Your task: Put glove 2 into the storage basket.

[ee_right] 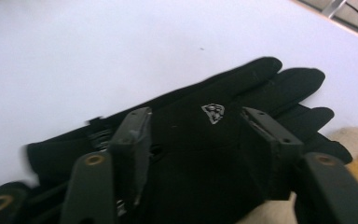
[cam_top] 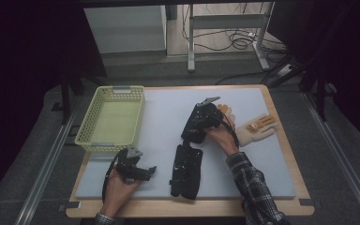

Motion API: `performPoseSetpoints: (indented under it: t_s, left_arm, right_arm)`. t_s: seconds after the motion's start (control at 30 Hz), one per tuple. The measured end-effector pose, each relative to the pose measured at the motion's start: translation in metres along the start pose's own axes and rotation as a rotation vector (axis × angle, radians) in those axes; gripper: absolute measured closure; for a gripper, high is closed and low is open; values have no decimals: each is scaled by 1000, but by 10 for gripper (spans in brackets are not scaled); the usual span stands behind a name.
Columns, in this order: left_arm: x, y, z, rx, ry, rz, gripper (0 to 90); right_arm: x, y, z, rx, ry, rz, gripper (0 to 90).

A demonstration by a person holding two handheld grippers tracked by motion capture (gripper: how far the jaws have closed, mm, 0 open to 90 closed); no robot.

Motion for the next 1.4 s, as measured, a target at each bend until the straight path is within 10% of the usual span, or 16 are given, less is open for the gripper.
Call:
performPoseSetpoints:
  t_s: [0.2,0.3,0.57,0.73,1.4]
  left_arm:
    - [0,0,0,0,-1,0,26]
    - [0,0,0,0,-1,0,26]
    - [0,0,0,0,0,0,26]
    - [0,0,0,0,-2,0,26]
    - [0,0,0,-1,-2,1,26]
  right_arm:
    - [-25,5,-7,-5,-53,-31,385]
    - [-27,10,-10,-88,-36,-10,518]
    - [-24,0,-6,-44,-52,-42,796]
    - [-20,10,-8,-83,-27,27,818]
    - [33,20,8,-75,96,63,816]
Point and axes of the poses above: each handheld gripper's, and its own axes: x roughly backward along the jaws, z roughly out of its top, y roughly to its right, the point moved 1 cm from there along -x, roughly forward along the jaws, and after that the axes turned 4 degrees about -y, right-handed, at the moved point
